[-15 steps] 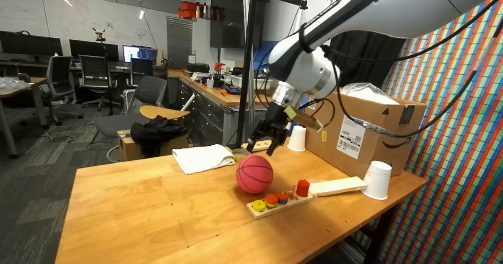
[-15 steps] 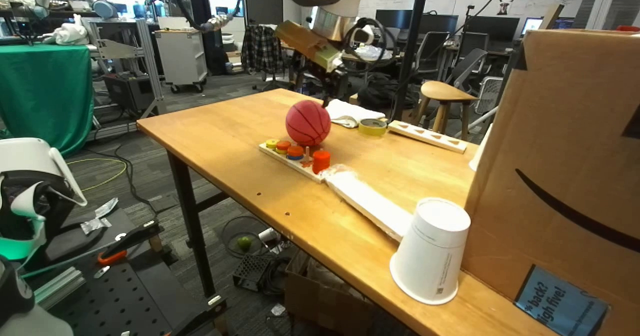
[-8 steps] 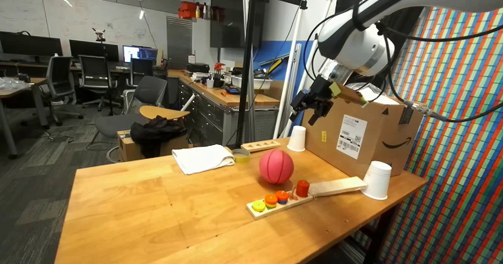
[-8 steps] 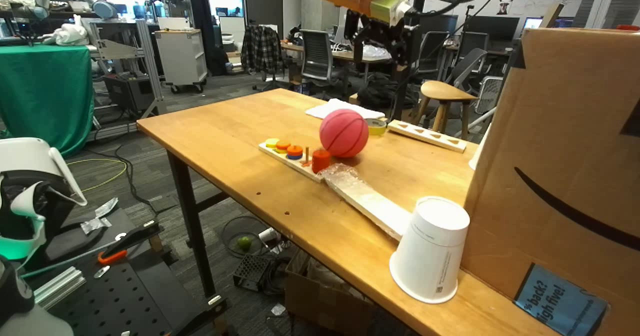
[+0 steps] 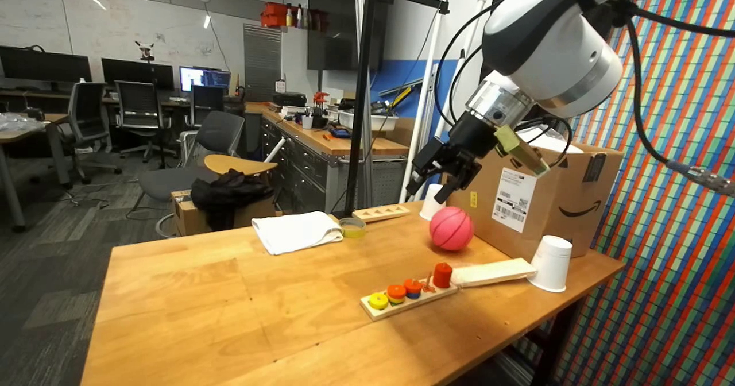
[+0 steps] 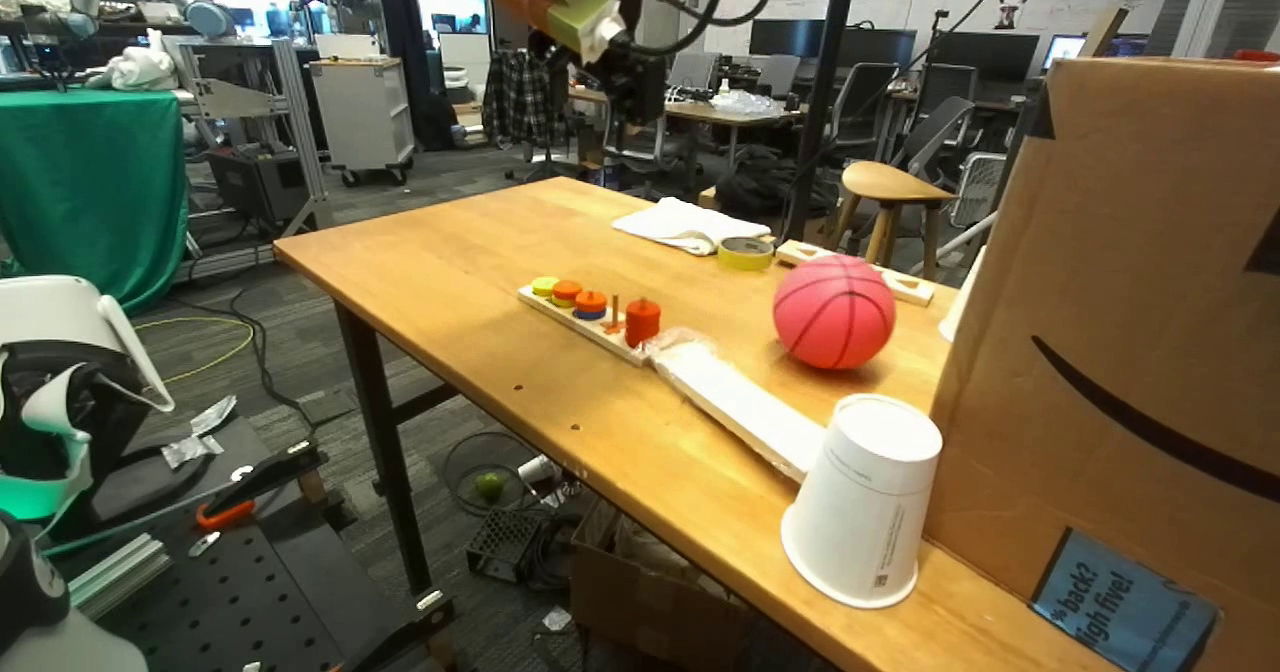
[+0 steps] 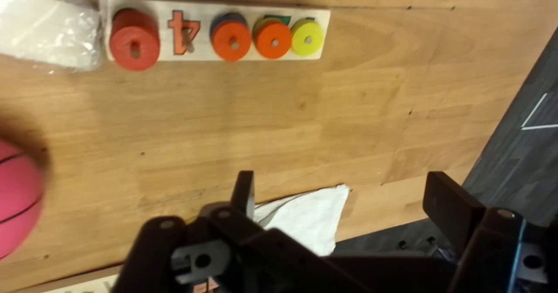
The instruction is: Move the ball
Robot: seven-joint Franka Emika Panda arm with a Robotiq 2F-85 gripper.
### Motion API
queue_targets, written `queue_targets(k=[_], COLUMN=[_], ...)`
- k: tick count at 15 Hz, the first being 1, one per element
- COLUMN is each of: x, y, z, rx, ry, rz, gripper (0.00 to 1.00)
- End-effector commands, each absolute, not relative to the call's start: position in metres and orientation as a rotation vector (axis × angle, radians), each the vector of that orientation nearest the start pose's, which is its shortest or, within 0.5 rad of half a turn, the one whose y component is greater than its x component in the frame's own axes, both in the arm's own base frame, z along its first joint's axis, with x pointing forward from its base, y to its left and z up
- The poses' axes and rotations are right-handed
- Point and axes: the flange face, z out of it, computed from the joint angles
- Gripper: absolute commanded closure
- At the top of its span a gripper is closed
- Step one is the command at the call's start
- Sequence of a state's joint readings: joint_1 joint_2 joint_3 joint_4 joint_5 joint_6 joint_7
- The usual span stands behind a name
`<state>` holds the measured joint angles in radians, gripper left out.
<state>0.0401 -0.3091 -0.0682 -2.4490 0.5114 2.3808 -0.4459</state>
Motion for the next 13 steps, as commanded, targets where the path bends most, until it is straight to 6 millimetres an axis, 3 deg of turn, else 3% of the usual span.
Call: queue_targets(k=[1,7,13], x=[0.432,0.422,0.424], y=[0.018,0.037,0.035], z=[0.433,0.412,0.403], rx=[-2.713,-2.714,-2.738], ry=[-0.186,-0.207,-0.204], rz=[-0.438,-0.343,-0.308], gripper=[0.00,0.00,0.00])
